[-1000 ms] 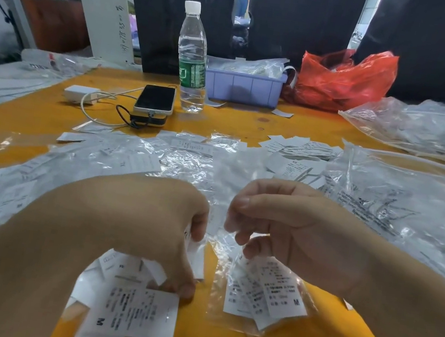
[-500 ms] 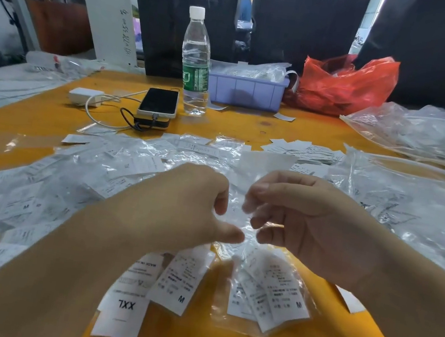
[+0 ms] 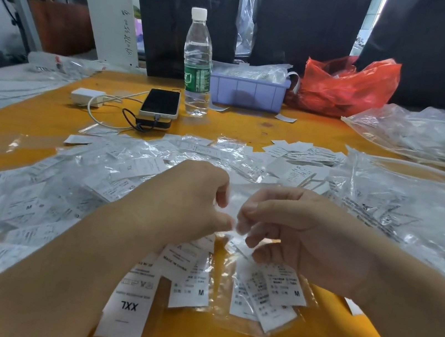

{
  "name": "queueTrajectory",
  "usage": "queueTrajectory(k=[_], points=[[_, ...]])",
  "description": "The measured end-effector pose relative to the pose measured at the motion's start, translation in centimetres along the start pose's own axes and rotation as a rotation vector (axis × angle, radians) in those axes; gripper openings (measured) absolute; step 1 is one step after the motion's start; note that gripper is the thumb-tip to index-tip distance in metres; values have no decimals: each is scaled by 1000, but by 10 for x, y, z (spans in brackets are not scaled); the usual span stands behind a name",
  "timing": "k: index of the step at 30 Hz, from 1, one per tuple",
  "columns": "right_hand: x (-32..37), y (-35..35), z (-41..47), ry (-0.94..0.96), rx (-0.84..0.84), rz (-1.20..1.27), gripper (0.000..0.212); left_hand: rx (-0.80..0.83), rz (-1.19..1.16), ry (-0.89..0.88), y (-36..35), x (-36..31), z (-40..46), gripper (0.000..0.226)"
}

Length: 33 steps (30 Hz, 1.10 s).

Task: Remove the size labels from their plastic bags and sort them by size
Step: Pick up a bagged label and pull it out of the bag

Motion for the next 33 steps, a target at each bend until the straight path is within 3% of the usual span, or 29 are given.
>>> queueTrajectory(k=[3,6,10,13,17,21,23,33], points=[[1,-3,-1,0,29,-1,8,40,2,10,-3,-2,-2,28],[6,6,-1,61,-85,30,5,-10,-23,-20,-2,-6,-3,23],[7,22,-1,65,-345,123,16,-113,-260,-96,6,-14,-6,11],[9,29,-2,94,-446,184,28,-154,-470,-125,9,-17,-6,12],[11,29,-3,118,-431,252,38,-90,-776,-125,5,-20,-7,29],[12,25,-3,133,-391,260,27,-68,-958,-116,5,-24,-7,17],[11,25,-3,131,-399,275,23,-38,-1014,-116,3,-25,-8,14],[10,18,-2,148,-368,284,24,4,-1087,-75,-6,-31,-9,42]])
Point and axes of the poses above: each hand's wrist, its own z-axis towards the middle knuckle, its own y-axis out of the back of the hand, x = y × z, the point moved 5 cm from there along z, towards the middle knuckle, and after that the axes turned 11 degrees about -z, right-handed, at the moved point
